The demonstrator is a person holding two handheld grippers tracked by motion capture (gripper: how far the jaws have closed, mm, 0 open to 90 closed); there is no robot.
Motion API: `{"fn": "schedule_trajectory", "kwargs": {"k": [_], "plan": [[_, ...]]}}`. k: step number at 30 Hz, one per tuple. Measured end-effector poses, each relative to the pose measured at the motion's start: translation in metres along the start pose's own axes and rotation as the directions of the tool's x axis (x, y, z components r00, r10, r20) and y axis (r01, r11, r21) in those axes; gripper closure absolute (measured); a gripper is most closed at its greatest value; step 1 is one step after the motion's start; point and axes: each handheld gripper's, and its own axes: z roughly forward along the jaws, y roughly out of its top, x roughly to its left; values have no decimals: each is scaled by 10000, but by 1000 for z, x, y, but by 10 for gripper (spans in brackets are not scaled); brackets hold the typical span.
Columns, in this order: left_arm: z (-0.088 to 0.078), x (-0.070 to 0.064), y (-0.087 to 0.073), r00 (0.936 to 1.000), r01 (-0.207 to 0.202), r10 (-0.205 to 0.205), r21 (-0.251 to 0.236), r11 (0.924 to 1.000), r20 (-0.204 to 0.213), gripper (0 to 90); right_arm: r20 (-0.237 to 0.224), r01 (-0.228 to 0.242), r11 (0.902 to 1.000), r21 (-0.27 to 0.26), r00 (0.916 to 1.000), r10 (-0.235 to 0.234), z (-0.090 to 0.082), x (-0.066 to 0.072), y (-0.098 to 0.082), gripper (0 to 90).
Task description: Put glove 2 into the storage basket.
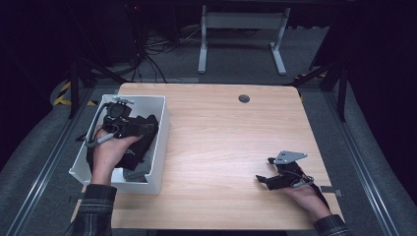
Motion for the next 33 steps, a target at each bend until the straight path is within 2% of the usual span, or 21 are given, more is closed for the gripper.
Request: {"fn": "schedule_trajectory", "kwargs": {"k": [6, 12, 19, 22, 25, 26, 27, 30, 33], "plan": [[0, -38, 8, 9953, -660, 690, -446, 9968, 684, 164, 34, -14, 10000, 11, 10000, 14, -1, 0, -1, 153], [2, -77, 10, 9826, -1256, 1356, -838, 9885, 1270, 165, 61, 0, 10000, 8, 10000, 0, -1, 1, -1, 152], [14, -108, 6, 9670, -1672, 1816, -930, 9815, 1784, 165, 52, -19, 10000, -1, 10000, 19, -1, 1, -1, 152], [21, -120, 3, 9592, -2010, 2150, -922, 9752, 1836, 165, 57, -18, 10000, -1, 10000, 18, -1, 1, -1, 151], [28, -130, 0, 9505, -2178, 2325, -918, 9717, 2062, 165, 46, -14, 10000, 0, 10000, 14, -1, 1, -1, 151], [28, -130, 0, 9505, -2178, 2325, -918, 9717, 2062, 164, 46, -14, 10000, 0, 10000, 14, -1, 1, -1, 151], [32, -134, -2, 9466, -2293, 2440, -917, 9690, 2106, 164, 45, -13, 10000, 0, 10000, 13, -1, 1, -1, 151], [39, -142, -6, 9411, -2426, 2559, -859, 9663, 2209, 155, 49, -4, 10000, 25, 10000, 4, -2, 1, -1, 151], [52, -154, -14, 9297, -2786, 2860, -650, 9582, 2319, 151, 60, 2, 10000, 32, 10000, -2, -2, 1, -1, 151]]}}
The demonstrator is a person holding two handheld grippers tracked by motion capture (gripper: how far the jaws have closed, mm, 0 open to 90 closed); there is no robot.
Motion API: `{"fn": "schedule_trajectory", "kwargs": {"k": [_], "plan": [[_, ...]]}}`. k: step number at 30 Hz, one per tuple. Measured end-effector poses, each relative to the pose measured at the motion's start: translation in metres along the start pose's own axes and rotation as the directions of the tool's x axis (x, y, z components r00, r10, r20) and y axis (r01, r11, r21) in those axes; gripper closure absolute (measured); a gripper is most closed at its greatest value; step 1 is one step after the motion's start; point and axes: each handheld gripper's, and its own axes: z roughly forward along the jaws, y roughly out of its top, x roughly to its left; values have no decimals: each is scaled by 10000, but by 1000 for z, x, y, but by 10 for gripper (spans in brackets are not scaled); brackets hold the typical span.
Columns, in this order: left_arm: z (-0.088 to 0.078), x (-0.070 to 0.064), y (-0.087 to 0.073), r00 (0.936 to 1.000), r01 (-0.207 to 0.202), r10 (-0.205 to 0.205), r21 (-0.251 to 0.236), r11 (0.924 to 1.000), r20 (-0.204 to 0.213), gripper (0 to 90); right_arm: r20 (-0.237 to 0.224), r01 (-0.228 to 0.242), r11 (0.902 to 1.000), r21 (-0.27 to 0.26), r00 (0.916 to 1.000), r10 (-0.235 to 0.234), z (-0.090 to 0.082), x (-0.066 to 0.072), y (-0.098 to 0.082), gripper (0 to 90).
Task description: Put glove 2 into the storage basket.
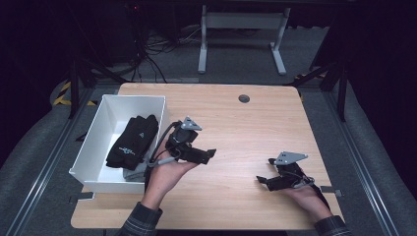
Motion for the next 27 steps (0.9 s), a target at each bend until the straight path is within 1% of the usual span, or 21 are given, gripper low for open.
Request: {"fn": "schedule_trajectory", "kwargs": {"k": [2, 3, 8, 9, 10, 11, 13, 15, 19, 20, 24, 26, 27], "plan": [[10, -5, -4, 9998, -193, 192, 230, 9995, 43, 148, 4, -8, 10000, -4, 10000, 8, 0, 0, 0, 151], [14, -8, -6, 9997, -237, 236, 252, 9994, 49, 148, 0, -19, 10000, -24, 10000, 19, 0, 0, 0, 151], [39, -18, -19, 9979, -562, 536, 720, 9958, 373, 149, -11, -19, 10000, -17, 10000, 19, 0, 1, -1, 151], [39, -18, -19, 9979, -562, 536, 720, 9958, 373, 149, -11, -19, 10000, -17, 10000, 19, 0, 1, -1, 151], [47, -20, -25, 9975, -594, 563, 734, 9955, 433, 149, -3, -18, 10000, -12, 10000, 18, -1, 1, -1, 151], [47, -20, -25, 9975, -594, 563, 734, 9955, 433, 149, -3, -18, 10000, -12, 10000, 18, -1, 1, -1, 151], [54, -21, -32, 9971, -635, 600, 765, 9950, 473, 149, -21, 2, 10000, -35, 10000, -2, 0, 1, -1, 151], [61, -23, -39, 9960, -806, 773, 799, 9935, 443, 149, -23, 7, 10000, -35, 10000, -7, 0, 1, -1, 151], [71, -25, -50, 9944, -1058, 1046, 925, 9901, 177, 148, -25, 6, 10000, -36, 10000, -6, -1, 1, -1, 151], [73, -26, -53, 9946, -1039, 1033, 968, 9899, 121, 148, -24, 13, 10000, -40, 10000, -13, -1, 1, -1, 151], [81, -25, -62, 9942, -1076, 1067, 987, 9893, 142, 147, -28, 10, 10000, -41, 10000, -10, -1, 1, -1, 151], [87, -25, -67, 9934, -1146, 1146, 933, 9890, 51, 147, -17, 14, 10000, -33, 10000, -14, -1, 1, -1, 151], [87, -25, -67, 9934, -1146, 1146, 933, 9890, 51, 146, -17, 14, 10000, -33, 10000, -14, -1, 1, -1, 151]]}}
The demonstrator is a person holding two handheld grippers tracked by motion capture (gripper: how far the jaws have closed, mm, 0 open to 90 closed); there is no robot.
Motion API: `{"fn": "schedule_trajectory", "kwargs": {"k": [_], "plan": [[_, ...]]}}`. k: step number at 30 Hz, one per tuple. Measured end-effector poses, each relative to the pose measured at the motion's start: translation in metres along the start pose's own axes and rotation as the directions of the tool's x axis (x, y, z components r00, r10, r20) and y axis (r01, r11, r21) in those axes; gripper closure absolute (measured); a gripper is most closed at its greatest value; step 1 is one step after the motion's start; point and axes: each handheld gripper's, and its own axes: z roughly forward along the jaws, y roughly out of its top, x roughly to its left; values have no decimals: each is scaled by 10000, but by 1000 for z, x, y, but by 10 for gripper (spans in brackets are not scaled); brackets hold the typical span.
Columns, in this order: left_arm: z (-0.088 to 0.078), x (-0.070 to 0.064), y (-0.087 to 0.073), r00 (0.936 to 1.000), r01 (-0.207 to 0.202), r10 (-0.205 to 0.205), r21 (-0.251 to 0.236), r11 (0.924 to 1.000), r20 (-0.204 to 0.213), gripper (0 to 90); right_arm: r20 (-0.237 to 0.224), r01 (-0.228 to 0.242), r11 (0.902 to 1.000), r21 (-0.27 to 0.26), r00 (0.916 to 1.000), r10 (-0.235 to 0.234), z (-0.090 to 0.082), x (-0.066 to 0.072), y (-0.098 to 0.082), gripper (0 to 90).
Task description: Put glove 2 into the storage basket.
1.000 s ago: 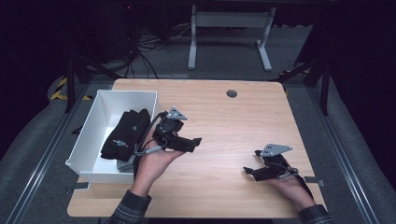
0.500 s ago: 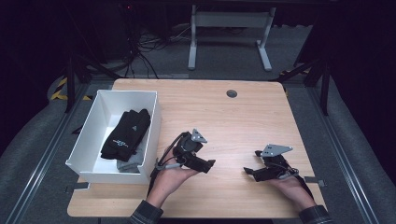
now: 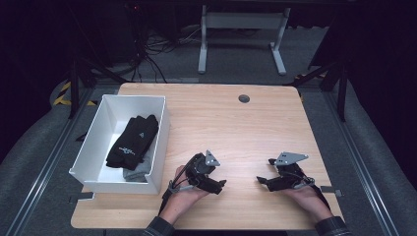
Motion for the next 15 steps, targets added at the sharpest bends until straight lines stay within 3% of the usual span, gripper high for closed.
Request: {"fn": "schedule_trajectory", "kwargs": {"k": [4, 7, 8, 15], "plan": [[9, -1, -7, 9994, -278, 279, 79, 9996, -227, 125, 0, 2, 10000, 9, 10000, -2, 0, 0, 0, 151], [17, -1, -10, 9985, -468, 479, 419, 9980, -257, 46, -26, 2, 10000, 9, 10000, -2, 0, 0, 0, 151], [18, 0, -11, 9995, -291, 296, 379, 9989, -105, 12, -32, 17, 10000, 18, 10000, -17, 0, 0, 0, 151], [20, 1, -19, 9985, -531, 535, -376, 9979, 96, 0, -75, 39, 10000, 5, 10000, -39, 0, 1, 0, 150]]}}
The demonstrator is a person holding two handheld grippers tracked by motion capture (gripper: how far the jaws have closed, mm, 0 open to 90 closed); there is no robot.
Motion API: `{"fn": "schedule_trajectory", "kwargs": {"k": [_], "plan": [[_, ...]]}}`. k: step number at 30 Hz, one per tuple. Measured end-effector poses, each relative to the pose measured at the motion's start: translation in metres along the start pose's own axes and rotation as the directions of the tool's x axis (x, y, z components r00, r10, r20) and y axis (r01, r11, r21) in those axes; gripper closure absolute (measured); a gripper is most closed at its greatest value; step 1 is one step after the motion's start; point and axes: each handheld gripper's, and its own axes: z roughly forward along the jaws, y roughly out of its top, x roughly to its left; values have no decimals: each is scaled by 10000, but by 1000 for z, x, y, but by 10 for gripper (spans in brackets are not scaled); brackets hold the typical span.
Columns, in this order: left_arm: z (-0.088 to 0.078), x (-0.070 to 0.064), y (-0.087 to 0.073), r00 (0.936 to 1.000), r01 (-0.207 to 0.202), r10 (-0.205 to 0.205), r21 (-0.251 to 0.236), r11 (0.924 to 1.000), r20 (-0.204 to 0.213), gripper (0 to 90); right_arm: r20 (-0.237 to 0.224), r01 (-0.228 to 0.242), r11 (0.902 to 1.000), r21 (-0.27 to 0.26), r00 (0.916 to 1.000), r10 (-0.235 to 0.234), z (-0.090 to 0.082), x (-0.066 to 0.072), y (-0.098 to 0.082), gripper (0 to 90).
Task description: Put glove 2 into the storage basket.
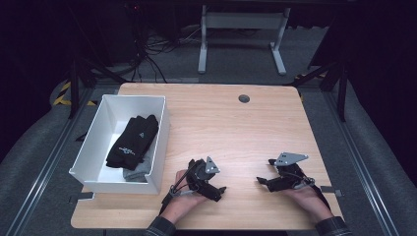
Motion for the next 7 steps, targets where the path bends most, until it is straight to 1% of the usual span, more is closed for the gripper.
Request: {"fn": "schedule_trajectory", "kwargs": {"k": [7], "plan": [[0, 0, 0, 10000, 16, -16, -7, 10000, 26, 0, -6, 7, 10000, 1, 10000, -7, -1, 1, -1, 150]]}}
